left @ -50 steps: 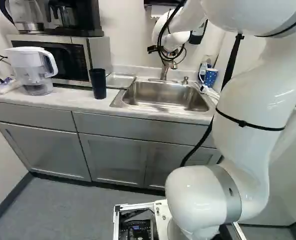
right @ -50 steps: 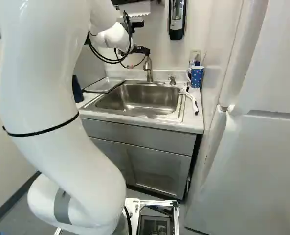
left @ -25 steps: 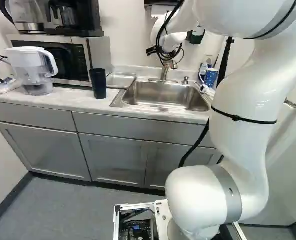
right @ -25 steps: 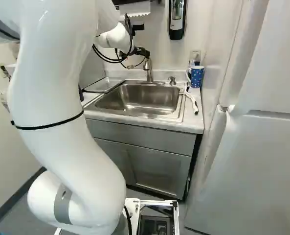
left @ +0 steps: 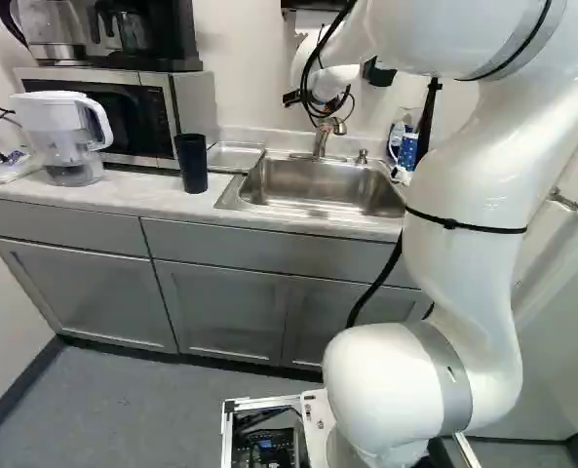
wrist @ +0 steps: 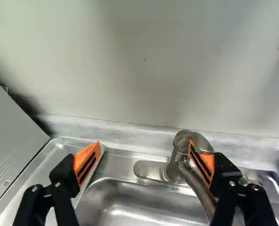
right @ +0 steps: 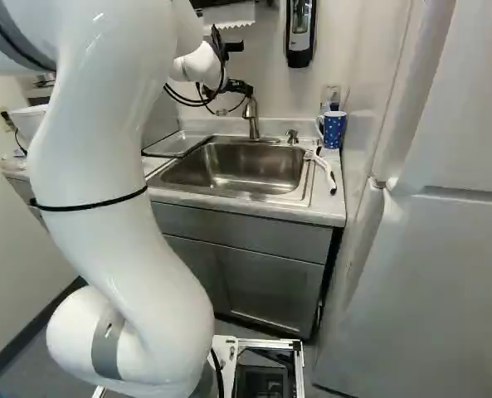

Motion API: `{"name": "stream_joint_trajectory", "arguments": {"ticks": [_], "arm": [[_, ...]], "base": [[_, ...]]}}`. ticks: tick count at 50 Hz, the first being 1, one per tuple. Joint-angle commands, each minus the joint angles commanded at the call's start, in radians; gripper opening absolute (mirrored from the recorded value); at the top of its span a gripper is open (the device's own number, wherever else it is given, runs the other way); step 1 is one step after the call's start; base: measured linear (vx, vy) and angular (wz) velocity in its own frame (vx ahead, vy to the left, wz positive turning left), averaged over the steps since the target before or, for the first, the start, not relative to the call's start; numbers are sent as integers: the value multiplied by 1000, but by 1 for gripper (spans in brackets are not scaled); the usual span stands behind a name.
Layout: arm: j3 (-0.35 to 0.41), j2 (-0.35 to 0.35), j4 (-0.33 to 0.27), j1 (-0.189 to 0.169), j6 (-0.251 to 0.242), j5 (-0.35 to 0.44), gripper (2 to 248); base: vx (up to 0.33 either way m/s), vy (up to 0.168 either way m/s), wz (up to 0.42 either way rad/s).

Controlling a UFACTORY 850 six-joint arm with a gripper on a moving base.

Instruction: Rinse the cup and place it in the tray

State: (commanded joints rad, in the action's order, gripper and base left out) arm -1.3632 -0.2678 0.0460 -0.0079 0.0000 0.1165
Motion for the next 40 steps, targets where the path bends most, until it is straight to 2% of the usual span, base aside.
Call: {"name": "stream_joint_trajectory", "arguments": {"ticks": [27, 40], "arm": [[0, 0, 0, 0, 0, 111, 247], [0, 0, 0, 0, 0, 120, 247]], "base": [[0, 0, 0], [0, 0, 0]]}}
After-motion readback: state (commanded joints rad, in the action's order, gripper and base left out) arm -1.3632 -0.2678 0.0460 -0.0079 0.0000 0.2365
